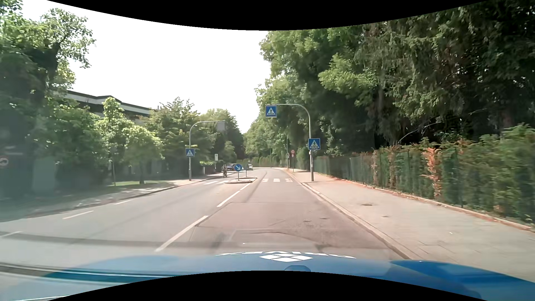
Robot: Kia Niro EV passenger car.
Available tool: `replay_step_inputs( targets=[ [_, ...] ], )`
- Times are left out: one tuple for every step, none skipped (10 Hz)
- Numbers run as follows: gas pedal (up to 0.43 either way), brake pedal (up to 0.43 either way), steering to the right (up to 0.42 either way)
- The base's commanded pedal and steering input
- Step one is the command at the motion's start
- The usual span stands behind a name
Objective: Follow the waypoints while adhering to traffic rules and regulations
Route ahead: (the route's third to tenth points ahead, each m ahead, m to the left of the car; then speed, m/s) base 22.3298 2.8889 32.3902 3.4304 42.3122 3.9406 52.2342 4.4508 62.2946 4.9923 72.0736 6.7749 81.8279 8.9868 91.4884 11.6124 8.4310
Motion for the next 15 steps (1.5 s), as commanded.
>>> replay_step_inputs(
  targets=[
    [0.118,0.000,-0.005],
    [0.118,0.000,-0.005],
    [0.118,0.000,-0.005],
    [0.118,0.000,-0.005],
    [0.118,0.000,-0.006],
    [0.118,0.000,-0.006],
    [0.118,0.000,-0.007],
    [0.130,0.000,-0.007],
    [0.130,0.000,-0.007],
    [0.130,0.000,-0.007],
    [0.130,0.000,-0.005],
    [0.130,0.000,-0.005],
    [0.130,0.000,-0.006],
    [0.130,0.000,-0.007],
    [0.130,0.000,-0.006]
  ],
)
